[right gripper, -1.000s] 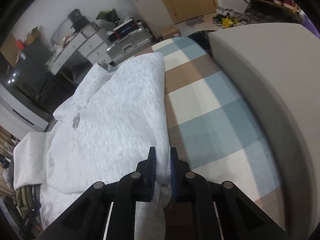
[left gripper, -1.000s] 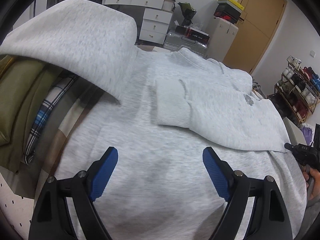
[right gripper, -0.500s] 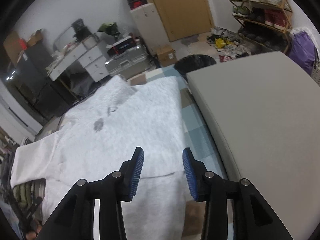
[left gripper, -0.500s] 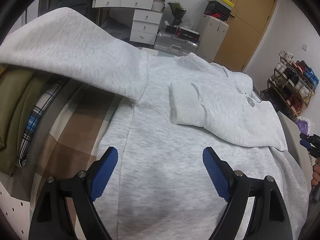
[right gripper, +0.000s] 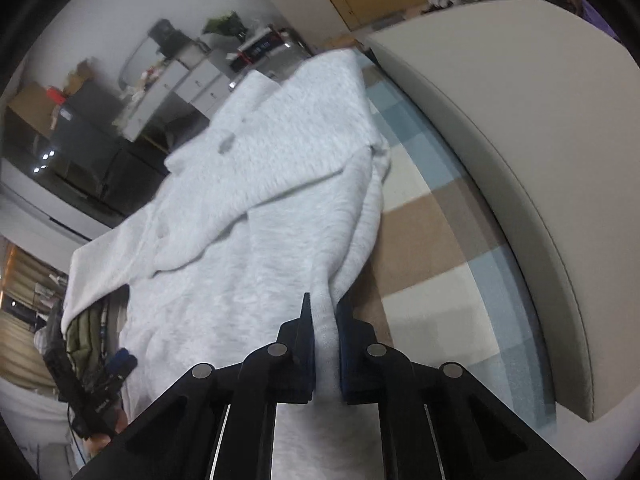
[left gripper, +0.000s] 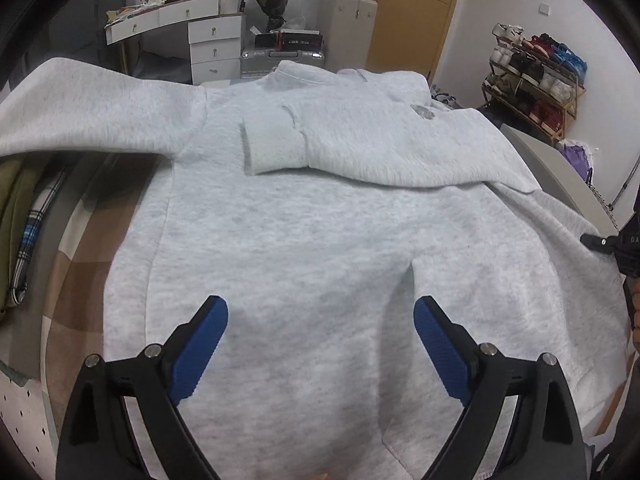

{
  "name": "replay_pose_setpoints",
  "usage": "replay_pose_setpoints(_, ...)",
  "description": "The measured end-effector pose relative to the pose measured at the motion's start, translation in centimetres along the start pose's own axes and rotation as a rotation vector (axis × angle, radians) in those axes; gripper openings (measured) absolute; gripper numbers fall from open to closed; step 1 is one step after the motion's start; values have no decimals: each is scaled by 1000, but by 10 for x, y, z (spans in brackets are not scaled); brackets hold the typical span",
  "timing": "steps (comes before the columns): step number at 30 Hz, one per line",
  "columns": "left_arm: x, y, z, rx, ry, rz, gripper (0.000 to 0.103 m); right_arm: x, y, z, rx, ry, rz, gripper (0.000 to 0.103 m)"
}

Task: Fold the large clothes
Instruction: 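Carry the held sleeve with the right tool across the hoodie body, then open the right tool to release the sleeve onto the body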

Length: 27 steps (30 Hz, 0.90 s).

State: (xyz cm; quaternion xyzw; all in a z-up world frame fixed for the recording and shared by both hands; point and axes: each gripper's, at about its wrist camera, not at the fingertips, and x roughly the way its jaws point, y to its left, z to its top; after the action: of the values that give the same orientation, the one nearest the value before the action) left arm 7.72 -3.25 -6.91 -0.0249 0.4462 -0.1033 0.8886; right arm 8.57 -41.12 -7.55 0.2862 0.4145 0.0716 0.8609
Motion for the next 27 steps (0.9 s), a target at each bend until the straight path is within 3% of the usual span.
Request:
replay_pose_setpoints(1,1,2,-4,-3,12,9,92,-9,2,-1,-36,-68,-41,6)
replay_pose_setpoints(3,1,6,-10,-13,23,43,92,-10,-7,-1,-52,-100,-231,7)
replay_pose_setpoints(6,-3,15,-22,-46,37,63,93,14,-20,-6,-12,42,-390,18)
replay_pose_setpoints(7,-6,18,-25,-55,39,69,98,13,-18,-8,-31,30,-406,25)
replay_pose_setpoints(8,-9,19,-26,-61,36,76,102,8,-14,-11,-44,9,-397,34)
replay_pose_setpoints(9,-13,19,-27,-64,31,79,102,1,-10,-13,-55,-15,-368,37)
replay_pose_setpoints(13,-28,11,-27,-63,-3,53,102,-39,10,-28,-108,-134,-222,37)
replay_pose_setpoints(15,-31,4,-27,-65,-10,19,102,-53,21,-35,-154,-154,-154,41)
replay_pose_setpoints(16,-30,0,-26,-61,-9,-4,102,-56,27,-37,-179,-147,-117,50)
replay_pose_setpoints(19,-22,-16,-27,-40,18,-74,102,-50,42,-42,-221,-115,-30,53)
replay_pose_setpoints(24,-10,-49,-28,76,46,-109,99,-4,43,-50,-187,44,-66,52)
replay_pose_setpoints(27,10,-57,-29,113,98,-85,73,15,33,-56,-187,99,-147,52)
